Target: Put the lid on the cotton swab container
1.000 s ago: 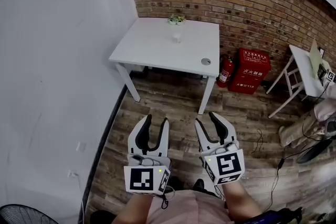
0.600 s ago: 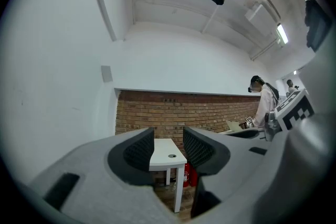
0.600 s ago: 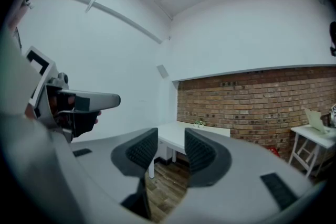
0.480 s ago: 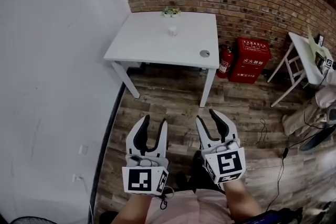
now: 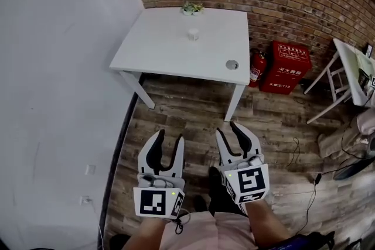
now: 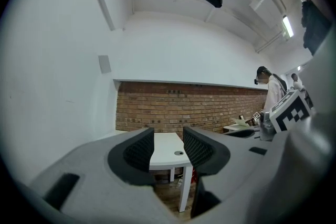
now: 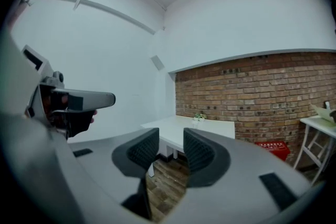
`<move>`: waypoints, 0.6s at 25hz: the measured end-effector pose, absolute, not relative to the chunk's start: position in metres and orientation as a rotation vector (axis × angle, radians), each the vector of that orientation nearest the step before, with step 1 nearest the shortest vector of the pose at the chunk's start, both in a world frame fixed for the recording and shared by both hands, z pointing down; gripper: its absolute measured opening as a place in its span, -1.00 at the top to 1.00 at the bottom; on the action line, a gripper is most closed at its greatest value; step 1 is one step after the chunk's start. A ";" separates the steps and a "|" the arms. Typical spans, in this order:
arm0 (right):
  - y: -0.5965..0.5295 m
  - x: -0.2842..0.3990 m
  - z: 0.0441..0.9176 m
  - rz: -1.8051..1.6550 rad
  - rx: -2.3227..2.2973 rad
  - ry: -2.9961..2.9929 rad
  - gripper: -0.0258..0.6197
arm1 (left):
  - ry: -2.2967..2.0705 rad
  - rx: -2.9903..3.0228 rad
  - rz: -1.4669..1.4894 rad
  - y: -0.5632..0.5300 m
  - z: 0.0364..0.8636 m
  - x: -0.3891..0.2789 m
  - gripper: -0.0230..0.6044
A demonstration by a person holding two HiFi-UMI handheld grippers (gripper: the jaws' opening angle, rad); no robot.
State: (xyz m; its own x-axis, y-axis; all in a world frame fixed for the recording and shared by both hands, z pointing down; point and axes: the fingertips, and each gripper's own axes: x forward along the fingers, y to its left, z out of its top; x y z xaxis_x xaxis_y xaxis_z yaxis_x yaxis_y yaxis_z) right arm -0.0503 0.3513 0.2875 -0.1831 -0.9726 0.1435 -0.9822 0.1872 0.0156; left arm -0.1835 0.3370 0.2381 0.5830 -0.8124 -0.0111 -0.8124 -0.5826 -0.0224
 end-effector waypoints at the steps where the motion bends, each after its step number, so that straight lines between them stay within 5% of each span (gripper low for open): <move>1: 0.340 -0.045 0.292 0.131 1.920 -2.325 0.46 | 1.430 -2.777 -0.013 0.327 0.243 -0.178 0.35; 15: 0.220 0.010 0.275 0.105 1.870 -2.388 0.51 | 1.488 -2.739 0.004 0.219 0.229 -0.120 0.35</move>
